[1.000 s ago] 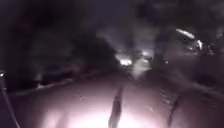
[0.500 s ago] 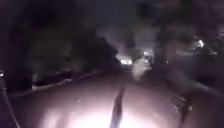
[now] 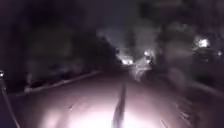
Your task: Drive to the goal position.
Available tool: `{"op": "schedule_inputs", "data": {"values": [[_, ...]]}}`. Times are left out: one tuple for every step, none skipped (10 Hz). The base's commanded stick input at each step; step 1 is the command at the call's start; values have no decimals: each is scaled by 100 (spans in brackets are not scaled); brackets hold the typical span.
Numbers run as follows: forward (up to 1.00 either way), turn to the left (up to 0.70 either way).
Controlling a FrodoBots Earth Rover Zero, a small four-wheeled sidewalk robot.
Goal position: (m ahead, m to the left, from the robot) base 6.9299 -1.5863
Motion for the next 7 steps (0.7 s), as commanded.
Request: {"op": "schedule_inputs", "data": {"values": [[50,0],[50,1],[50,1],[50,10],[50,9],[50,6],[50,2]]}}
